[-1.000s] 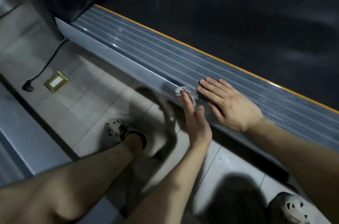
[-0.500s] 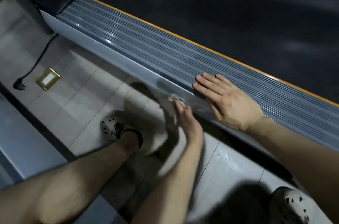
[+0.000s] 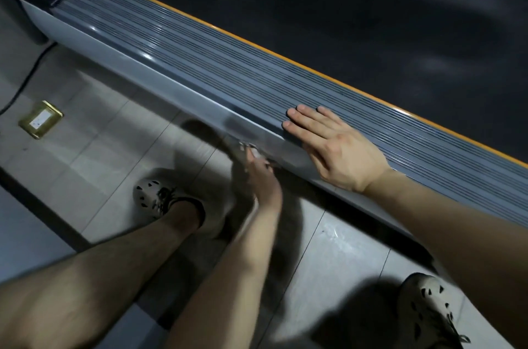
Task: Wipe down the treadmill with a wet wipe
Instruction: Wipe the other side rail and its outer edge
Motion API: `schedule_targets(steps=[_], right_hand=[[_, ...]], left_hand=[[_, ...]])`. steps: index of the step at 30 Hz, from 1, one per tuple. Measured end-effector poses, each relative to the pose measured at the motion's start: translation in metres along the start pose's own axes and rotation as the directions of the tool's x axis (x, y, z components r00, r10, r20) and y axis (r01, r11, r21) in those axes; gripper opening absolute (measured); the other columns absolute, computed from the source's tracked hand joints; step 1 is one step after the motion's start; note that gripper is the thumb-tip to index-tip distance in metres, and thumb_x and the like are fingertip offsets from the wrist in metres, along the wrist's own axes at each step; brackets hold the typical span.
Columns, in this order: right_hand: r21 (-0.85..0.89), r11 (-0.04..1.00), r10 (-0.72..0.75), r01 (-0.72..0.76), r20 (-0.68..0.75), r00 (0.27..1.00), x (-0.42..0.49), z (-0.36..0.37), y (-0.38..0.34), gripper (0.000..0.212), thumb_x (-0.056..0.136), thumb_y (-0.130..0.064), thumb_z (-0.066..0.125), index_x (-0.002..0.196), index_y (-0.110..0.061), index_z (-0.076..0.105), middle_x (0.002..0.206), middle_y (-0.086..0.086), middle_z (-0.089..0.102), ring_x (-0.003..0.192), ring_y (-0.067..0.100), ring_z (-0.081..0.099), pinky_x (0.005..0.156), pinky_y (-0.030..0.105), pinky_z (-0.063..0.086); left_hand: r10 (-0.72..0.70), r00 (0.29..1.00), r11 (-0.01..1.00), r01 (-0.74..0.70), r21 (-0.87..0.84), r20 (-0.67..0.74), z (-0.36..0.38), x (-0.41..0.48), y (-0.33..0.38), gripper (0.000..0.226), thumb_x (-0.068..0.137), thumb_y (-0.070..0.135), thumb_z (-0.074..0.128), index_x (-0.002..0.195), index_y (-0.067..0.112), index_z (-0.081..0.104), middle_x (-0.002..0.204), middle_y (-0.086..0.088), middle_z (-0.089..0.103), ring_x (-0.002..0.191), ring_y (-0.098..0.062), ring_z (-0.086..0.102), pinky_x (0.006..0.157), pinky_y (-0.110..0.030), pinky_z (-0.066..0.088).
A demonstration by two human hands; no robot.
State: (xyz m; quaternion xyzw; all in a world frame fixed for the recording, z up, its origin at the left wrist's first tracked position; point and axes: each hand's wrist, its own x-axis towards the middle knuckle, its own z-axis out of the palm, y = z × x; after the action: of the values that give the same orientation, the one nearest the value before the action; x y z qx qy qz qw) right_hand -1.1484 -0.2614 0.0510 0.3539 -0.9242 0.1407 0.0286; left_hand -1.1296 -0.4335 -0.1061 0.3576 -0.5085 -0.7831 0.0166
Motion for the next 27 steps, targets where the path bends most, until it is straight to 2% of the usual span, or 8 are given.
schedule_targets(steps=[3, 6, 9, 13, 16, 19, 22, 27], right_hand=[[-0.016, 1.0, -0.005, 0.005, 0.031, 1.0, -0.002, -0.003, -0.001, 0.059, 0.109, -0.023, 0.044, 0.166, -0.019, 0.035, 0.174, 0.003, 0.028, 0.164, 0.019, 0.017, 0.133, 0.047, 0.017], [0.001, 0.999, 0.037, -0.037, 0.092, 0.995, -0.002, -0.008, -0.005, 0.062, 0.105, -0.024, 0.038, 0.167, -0.02, 0.033, 0.175, 0.002, 0.027, 0.164, 0.018, 0.015, 0.134, 0.046, 0.012], [0.009, 0.987, 0.16, -0.162, 0.107, 0.981, -0.006, -0.022, -0.024, 0.065, 0.098, -0.032, 0.035, 0.161, -0.017, 0.045, 0.169, 0.003, 0.041, 0.161, 0.019, 0.026, 0.135, 0.047, 0.01], [0.155, 0.91, 0.399, -0.384, -0.084, 0.913, -0.064, -0.028, -0.068, 0.041, 0.092, -0.02, 0.053, 0.129, -0.019, 0.069, 0.135, -0.003, 0.066, 0.127, 0.021, 0.06, 0.115, 0.04, 0.044], [0.507, 0.526, 0.798, -0.682, -0.019, 0.602, -0.112, -0.011, -0.104, 0.024, 0.096, -0.013, 0.061, 0.11, -0.025, 0.077, 0.11, -0.01, 0.073, 0.097, 0.013, 0.068, 0.087, 0.027, 0.052], [0.824, -0.222, 0.871, -0.521, 0.408, 0.273, -0.13, 0.006, -0.125, 0.02, 0.099, -0.01, 0.063, 0.113, -0.015, 0.077, 0.1, 0.001, 0.079, 0.085, 0.02, 0.076, 0.073, 0.031, 0.056], [0.751, -0.635, 0.668, -0.182, 0.652, 0.359, -0.136, -0.002, -0.149, 0.03, 0.095, -0.013, 0.053, 0.114, -0.005, 0.074, 0.102, 0.01, 0.075, 0.094, 0.027, 0.073, 0.075, 0.034, 0.054], [0.706, -0.696, 0.673, 0.134, 0.575, 0.465, -0.153, -0.029, -0.174, 0.021, 0.101, -0.013, 0.052, 0.108, -0.004, 0.069, 0.088, 0.007, 0.075, 0.07, 0.018, 0.072, 0.075, 0.032, 0.058]], left_hand=[[0.039, 0.994, 0.95, -0.068, 0.304, 0.101, 0.019, -0.099, -0.001, 0.059, 0.105, 0.017, 0.05, 0.162, 0.025, 0.043, 0.162, 0.009, 0.045, 0.146, -0.007, 0.044, 0.122, -0.026, 0.03], [0.156, 0.986, 0.889, -0.117, 0.443, -0.053, 0.02, -0.095, 0.017, 0.033, 0.102, 0.01, 0.061, 0.134, 0.014, 0.065, 0.134, 0.001, 0.067, 0.122, -0.015, 0.061, 0.108, -0.025, 0.042], [0.146, 0.985, 0.795, -0.061, 0.604, -0.092, 0.013, -0.079, 0.055, 0.019, 0.101, 0.024, 0.063, 0.114, 0.011, 0.067, 0.104, -0.002, 0.066, 0.097, -0.018, 0.058, 0.082, -0.026, 0.037], [-0.154, 0.981, 0.859, 0.075, 0.507, 0.116, -0.01, -0.087, 0.082, 0.017, 0.093, 0.018, 0.068, 0.109, 0.02, 0.062, 0.104, -0.009, 0.071, 0.095, -0.031, 0.074, 0.086, -0.044, 0.064], [-0.227, 0.934, 0.866, 0.063, 0.496, 0.277, -0.019, -0.117, 0.1, 0.015, 0.098, 0.01, 0.063, 0.111, 0.014, 0.068, 0.106, -0.015, 0.076, 0.084, -0.026, 0.075, 0.078, -0.039, 0.063], [-0.301, 0.855, 0.887, 0.09, 0.452, 0.422, -0.018, -0.146, 0.117, 0.023, 0.102, -0.002, 0.055, 0.111, 0.014, 0.069, 0.095, -0.011, 0.073, 0.078, -0.019, 0.073, 0.075, -0.032, 0.062], [-0.372, 0.785, 0.888, 0.147, 0.435, 0.495, -0.018, -0.167, 0.128, 0.029, 0.101, -0.009, 0.055, 0.121, 0.009, 0.068, 0.106, -0.019, 0.076, 0.097, -0.029, 0.075, 0.092, -0.042, 0.062], [-0.456, 0.719, 0.687, -0.09, 0.721, 0.525, -0.012, -0.189, 0.148, 0.029, 0.097, -0.001, 0.069, 0.124, 0.008, 0.074, 0.114, -0.015, 0.079, 0.1, -0.022, 0.077, 0.08, -0.033, 0.064]])
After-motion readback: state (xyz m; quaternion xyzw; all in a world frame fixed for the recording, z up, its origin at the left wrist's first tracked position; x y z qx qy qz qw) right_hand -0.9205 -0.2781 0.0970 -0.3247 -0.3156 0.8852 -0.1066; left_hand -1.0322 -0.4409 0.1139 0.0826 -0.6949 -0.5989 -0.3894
